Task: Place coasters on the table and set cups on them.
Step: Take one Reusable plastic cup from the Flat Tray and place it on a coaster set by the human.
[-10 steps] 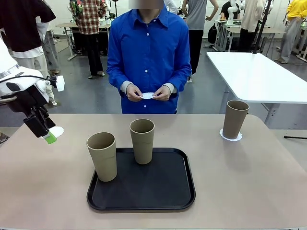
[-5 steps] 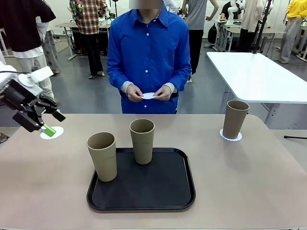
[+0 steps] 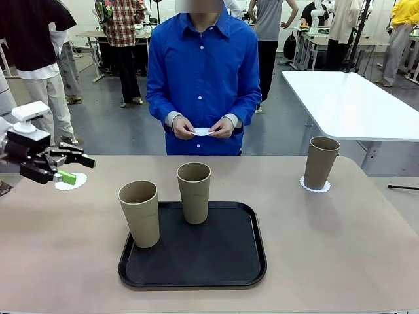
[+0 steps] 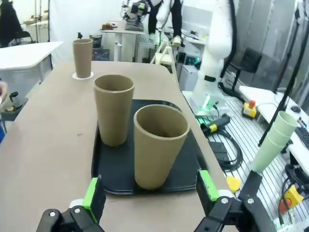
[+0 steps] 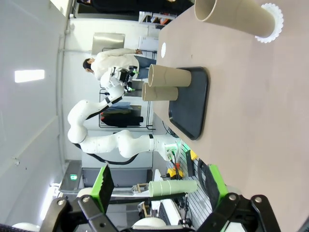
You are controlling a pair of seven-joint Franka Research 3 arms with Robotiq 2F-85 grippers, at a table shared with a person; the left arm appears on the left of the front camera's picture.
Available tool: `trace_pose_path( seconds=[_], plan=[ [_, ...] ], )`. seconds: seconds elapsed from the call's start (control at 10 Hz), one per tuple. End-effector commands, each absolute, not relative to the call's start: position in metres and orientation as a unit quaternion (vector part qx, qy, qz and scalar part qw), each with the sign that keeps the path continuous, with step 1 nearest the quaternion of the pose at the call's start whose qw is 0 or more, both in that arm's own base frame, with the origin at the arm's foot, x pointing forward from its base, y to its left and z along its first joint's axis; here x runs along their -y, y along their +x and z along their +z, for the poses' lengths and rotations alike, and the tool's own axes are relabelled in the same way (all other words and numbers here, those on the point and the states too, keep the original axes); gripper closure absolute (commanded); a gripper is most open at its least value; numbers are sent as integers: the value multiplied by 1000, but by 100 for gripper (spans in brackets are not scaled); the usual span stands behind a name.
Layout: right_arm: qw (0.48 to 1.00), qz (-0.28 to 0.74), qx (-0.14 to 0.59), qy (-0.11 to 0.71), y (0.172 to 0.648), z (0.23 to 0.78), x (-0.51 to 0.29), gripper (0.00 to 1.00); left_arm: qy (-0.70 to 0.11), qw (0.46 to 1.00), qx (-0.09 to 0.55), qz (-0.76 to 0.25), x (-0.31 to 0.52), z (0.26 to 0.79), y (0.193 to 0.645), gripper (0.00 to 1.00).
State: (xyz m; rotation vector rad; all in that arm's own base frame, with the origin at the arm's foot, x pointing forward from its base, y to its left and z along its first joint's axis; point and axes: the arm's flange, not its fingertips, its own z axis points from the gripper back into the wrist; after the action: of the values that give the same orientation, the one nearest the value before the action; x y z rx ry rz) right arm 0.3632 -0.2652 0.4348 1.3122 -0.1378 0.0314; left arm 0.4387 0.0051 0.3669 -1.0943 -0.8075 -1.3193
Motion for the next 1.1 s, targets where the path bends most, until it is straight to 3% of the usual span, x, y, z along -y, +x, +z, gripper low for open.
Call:
trace_pose_path(
  seconds=[0.0, 0.5, 0.6, 1.0],
  plan=[
    [791, 10, 61, 608, 364, 435, 265, 0, -472, 583, 373, -546, -4, 350, 439, 0],
    [791, 10, 61, 608, 364, 435, 265, 0, -446, 579, 351, -585, -2, 311, 415, 0],
    [791, 10, 61, 608, 364, 435, 265, 0, -477, 580, 359, -554, -7, 320, 425, 0],
    [791, 10, 61, 608, 364, 435, 265, 0, -477, 580, 359, -554, -7, 320, 425, 0]
  ],
)
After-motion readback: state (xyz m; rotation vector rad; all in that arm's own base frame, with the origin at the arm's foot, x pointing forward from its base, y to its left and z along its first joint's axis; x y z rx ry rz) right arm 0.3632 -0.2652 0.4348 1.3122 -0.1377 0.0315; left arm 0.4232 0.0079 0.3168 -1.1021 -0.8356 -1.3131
